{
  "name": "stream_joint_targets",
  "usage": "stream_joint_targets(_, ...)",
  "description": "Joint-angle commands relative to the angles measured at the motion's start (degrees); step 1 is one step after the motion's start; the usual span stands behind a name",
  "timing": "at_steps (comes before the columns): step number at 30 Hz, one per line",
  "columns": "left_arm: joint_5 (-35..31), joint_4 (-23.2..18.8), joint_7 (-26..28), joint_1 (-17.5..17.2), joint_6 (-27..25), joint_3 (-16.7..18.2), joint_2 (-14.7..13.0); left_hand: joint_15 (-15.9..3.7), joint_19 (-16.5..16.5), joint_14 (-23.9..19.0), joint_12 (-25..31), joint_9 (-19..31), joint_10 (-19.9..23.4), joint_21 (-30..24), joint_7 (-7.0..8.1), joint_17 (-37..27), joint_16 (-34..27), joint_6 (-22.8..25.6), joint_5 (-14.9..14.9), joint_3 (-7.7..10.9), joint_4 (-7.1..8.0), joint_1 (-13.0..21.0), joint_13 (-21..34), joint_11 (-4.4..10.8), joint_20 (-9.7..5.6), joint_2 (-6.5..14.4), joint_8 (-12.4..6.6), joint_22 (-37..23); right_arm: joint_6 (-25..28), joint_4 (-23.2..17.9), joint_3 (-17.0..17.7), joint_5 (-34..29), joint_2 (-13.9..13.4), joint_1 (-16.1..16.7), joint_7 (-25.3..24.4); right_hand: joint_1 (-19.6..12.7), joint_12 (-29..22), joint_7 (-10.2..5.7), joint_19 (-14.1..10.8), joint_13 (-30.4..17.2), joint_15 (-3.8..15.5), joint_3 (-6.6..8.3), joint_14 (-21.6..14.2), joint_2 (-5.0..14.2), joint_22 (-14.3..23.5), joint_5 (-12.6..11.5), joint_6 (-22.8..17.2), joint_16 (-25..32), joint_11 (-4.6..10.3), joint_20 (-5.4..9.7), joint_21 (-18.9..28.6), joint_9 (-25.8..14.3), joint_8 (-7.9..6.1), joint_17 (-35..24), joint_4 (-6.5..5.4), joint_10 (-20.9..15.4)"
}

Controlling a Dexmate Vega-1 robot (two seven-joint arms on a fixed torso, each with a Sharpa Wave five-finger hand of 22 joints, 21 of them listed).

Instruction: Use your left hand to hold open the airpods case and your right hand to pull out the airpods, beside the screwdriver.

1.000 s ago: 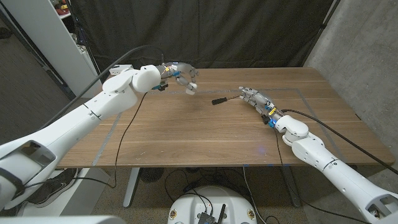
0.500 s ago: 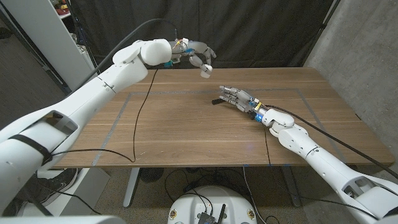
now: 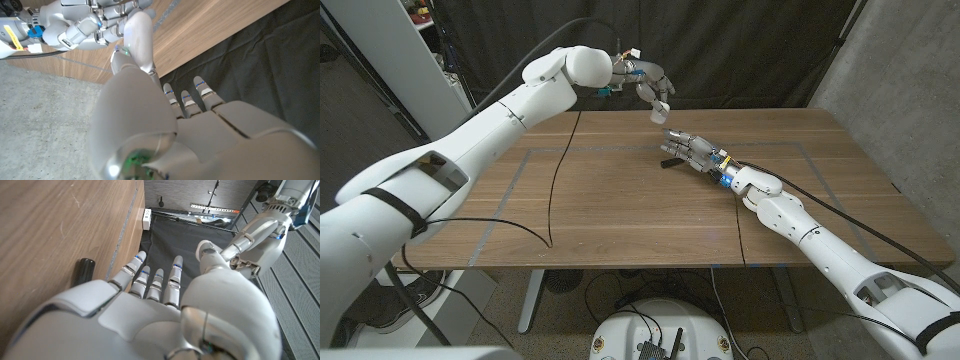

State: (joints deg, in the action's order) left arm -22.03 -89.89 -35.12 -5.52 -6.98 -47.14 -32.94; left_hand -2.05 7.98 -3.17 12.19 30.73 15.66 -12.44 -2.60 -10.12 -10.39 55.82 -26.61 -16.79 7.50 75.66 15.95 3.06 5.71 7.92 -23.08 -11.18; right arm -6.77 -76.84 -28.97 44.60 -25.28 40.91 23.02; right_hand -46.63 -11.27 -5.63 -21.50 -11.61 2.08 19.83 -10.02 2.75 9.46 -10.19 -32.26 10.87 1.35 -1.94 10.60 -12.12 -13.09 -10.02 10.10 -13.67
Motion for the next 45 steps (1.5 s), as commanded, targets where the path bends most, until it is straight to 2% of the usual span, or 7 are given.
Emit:
stream_joint_targets(1,3.26,8.31,-2.31,4.09,-0.44,-3.4,3.69,-0.67,0.48,-0.57,0.4,4.35,0.88,-0.16,4.27,-0.12,-0.37,4.67,0.49,1.16,-0.64,2.14,-0.16,-0.22,0.15,1.94,-2.0,0.04,-2.53,2.06,-0.47,-1.59,2.71,-1.67,-1.83,-1.06,-0.7,-0.24,-0.38,-0.2,3.75,-0.04,-0.99,-0.18,0.23,-0.37,-0.76,0.53,0.44,0.04,0.25,-0.31,-0.16,-0.16,0.1,-0.92)
stream_joint_targets(8,4.96,11.89,-1.51,5.11,0.76,-4.39,4.89,-0.76,0.77,-0.93,0.51,4.55,1.41,-0.3,3.89,-0.09,-0.44,4.76,1.42,1.68,-0.79,2.18,-0.75,-0.35,-0.01,1.99,-1.98,0.03,-4.7,3.48,-0.46,-2.51,4.75,-1.78,-4.07,-2.26,-1.31,-0.17,-0.82,-0.38,4.49,-0.23,-2.87,-0.32,0.25,-0.41,-2.41,1.1,1.11,0.33,0.38,-0.45,-0.59,-0.29,-0.28,-2.51)
stream_joint_targets(22,6.95,15.72,-0.51,6.03,2.98,-5.88,6.29,-1.01,1.22,-1.59,0.54,4.85,1.95,-0.49,3.83,-0.06,-0.5,5.11,3.15,2.57,-0.97,2.01,-1.74,-0.16,-0.26,2.0,-2.02,0.02,-5.88,4.65,-0.22,-2.05,7.3,-1.61,-6.29,-4.76,-2.63,0.19,-2.3,-1.0,5.53,-0.86,-7.08,0.36,0.27,-0.39,-9.08,2.16,1.71,1.1,0.62,-1.69,-2.99,-0.6,-0.89,-6.58)
stream_joint_targets(31,7.84,19.04,-0.06,6.76,5.45,-6.44,7.07,-1.36,1.24,-1.75,0.49,4.8,2.02,-0.5,3.99,-0.05,-0.46,5.1,4.01,3.01,-1.03,1.83,-2.2,-0.11,-0.46,1.94,-1.84,0.01,-5.73,5.86,0.24,-1.29,9.07,-1.81,-8.27,-7.04,-3.88,-1.53,-3.27,-1.94,6.91,-1.47,-10.2,2.0,0.29,-0.29,-17.2,2.94,2.77,2.0,0.63,-4.37,-7.18,-0.91,-1.11,-10.63)
stream_joint_targets(35,8.2,19.74,0.08,6.84,5.73,-6.44,7.11,-1.47,1.23,-1.88,0.48,4.7,2.07,-0.49,4.05,-0.06,-0.46,5.06,4.48,3.27,-1.06,1.7,-2.45,0.05,-0.38,1.95,-1.69,0.01,-5.77,6.48,0.72,-0.52,10.08,-1.73,-9.19,-8.61,-4.38,-2.07,-3.64,-2.39,7.77,-1.55,-11.36,2.84,0.31,-0.22,-21.15,3.32,3.67,2.57,0.65,-5.99,-9.71,-1.09,-0.93,-12.36)
stream_joint_targets(41,8.68,19.69,0.81,6.52,5.89,-5.96,6.51,-1.6,1.01,-1.79,0.06,4.59,1.02,-0.42,5.18,-0.11,-0.39,4.12,5.31,3.73,-0.94,1.23,-2.81,0.6,-0.18,2.07,-1.15,0.0,-5.32,7.41,0.6,-0.6,10.24,-2.27,-9.04,-9.82,-4.76,-1.73,-3.88,-2.85,8.53,-1.86,-12.51,3.38,0.33,-0.09,-21.88,3.85,4.24,3.02,0.65,-7.59,-11.08,-1.36,-0.93,-13.76)
stream_joint_targets(45,8.62,17.65,1.67,5.91,5.67,-5.16,5.11,-1.37,0.63,-1.54,-0.22,3.48,-0.63,-0.3,5.53,-0.15,-0.28,-2.06,6.89,3.21,0.64,-2.64,-3.26,0.66,0.1,1.32,2.21,-0.01,-4.96,7.45,0.49,-0.97,10.12,-2.42,-9.48,-10.17,-4.85,-1.57,-3.97,-3.0,8.78,-2.0,-12.56,3.52,0.33,-0.07,-22.05,3.91,4.57,3.1,0.66,-8.09,-11.5,-1.46,-0.94,-14.14)
